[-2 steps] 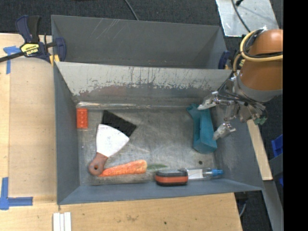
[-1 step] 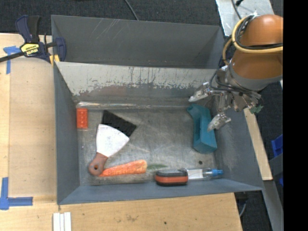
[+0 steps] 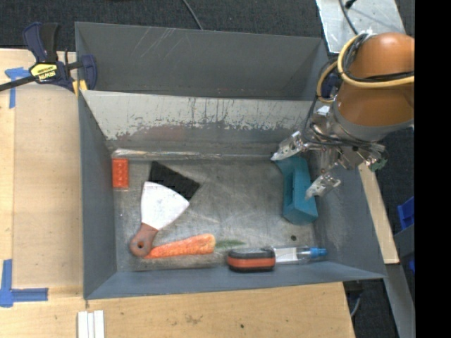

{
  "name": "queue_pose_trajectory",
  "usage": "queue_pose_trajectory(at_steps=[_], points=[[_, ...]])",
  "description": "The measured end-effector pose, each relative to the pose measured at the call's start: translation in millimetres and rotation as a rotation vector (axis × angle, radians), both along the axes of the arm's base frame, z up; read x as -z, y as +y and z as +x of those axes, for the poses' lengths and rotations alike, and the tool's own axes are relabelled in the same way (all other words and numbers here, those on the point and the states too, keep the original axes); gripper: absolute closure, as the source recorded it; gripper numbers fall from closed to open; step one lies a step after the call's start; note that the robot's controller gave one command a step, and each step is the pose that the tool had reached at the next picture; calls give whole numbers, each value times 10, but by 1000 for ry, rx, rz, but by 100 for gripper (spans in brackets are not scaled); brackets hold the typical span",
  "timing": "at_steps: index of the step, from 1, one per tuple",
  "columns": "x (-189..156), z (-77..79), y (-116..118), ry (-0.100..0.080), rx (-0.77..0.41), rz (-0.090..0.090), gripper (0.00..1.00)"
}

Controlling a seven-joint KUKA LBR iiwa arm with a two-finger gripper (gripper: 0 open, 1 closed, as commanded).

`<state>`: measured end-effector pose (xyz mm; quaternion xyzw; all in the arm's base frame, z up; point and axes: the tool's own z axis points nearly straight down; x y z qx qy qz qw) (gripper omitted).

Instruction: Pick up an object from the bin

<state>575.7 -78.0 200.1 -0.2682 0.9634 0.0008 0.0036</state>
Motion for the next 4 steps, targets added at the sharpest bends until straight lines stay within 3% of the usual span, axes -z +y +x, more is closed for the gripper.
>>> queue_pose_trajectory(at_steps=[1,2,3,4], points=[[216,-412,-290,2,-55,-4,0],[431,-229,-615,4,-302,-6,0],[832,-6,-677,-5,-420,0,0],[1211,136,-471,7,-820,-1,100]])
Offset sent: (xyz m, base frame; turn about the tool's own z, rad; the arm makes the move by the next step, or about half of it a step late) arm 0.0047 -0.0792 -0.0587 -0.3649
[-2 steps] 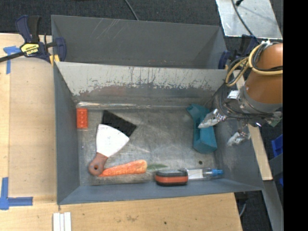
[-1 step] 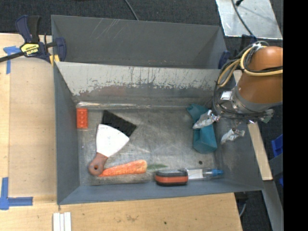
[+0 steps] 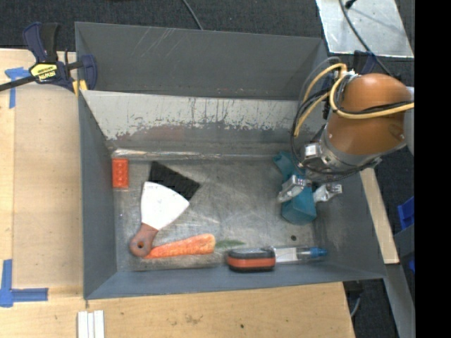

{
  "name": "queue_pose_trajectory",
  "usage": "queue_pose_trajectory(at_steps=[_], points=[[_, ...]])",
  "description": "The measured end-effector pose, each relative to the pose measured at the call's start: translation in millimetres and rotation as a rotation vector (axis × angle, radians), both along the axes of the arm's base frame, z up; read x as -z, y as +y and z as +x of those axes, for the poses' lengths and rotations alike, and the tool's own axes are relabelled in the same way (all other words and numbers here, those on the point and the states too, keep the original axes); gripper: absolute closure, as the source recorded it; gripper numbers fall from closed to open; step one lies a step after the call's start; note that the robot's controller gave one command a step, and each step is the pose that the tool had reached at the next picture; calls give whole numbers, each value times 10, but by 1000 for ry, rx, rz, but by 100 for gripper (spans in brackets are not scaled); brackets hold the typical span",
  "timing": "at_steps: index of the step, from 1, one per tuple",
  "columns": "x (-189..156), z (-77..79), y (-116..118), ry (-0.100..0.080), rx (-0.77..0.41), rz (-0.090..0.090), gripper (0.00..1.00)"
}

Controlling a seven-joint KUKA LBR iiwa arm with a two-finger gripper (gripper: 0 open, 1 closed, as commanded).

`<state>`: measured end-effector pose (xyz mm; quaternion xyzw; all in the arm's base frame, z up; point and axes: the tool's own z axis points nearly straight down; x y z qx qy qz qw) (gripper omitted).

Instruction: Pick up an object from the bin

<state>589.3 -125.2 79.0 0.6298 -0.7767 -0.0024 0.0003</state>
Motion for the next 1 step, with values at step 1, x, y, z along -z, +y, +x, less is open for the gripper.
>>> queue_pose_trajectory(at_steps=[1], points=[[0,0,0,0,0,0,100]])
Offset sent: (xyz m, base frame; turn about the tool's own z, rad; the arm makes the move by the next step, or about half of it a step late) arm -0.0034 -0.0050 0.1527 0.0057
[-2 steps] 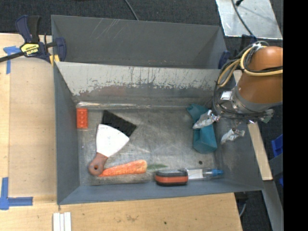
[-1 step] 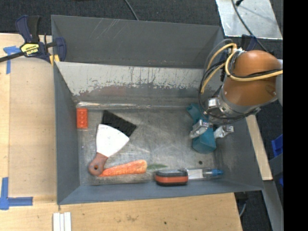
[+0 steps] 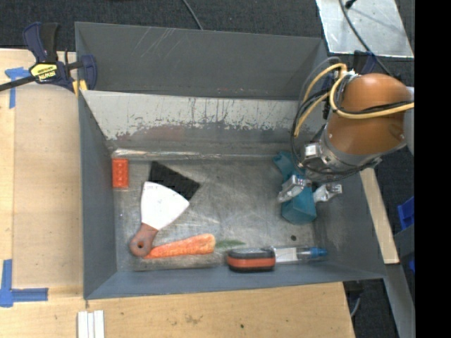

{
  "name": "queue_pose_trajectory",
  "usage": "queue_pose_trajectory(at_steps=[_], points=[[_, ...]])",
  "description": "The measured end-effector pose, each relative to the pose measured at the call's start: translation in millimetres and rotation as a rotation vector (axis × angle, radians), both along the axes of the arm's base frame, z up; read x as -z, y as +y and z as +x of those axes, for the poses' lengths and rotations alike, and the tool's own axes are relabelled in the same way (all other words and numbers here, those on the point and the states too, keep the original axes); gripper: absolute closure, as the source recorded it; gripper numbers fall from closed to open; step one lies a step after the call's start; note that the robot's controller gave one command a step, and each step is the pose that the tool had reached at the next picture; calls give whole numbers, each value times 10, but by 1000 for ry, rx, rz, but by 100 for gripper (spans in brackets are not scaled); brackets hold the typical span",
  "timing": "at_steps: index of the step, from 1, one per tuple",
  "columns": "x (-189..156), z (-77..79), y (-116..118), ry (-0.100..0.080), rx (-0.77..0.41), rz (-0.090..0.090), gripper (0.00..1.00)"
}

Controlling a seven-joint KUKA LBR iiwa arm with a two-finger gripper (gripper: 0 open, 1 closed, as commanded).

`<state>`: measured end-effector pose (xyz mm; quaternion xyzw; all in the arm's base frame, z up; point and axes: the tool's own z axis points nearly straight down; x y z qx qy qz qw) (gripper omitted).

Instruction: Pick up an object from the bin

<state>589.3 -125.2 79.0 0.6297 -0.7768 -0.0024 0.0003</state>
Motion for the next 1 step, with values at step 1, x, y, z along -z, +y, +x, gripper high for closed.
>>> queue_pose_trajectory(at_steps=[1], points=[[-1520,-33,-53,-4,8,-2,100]])
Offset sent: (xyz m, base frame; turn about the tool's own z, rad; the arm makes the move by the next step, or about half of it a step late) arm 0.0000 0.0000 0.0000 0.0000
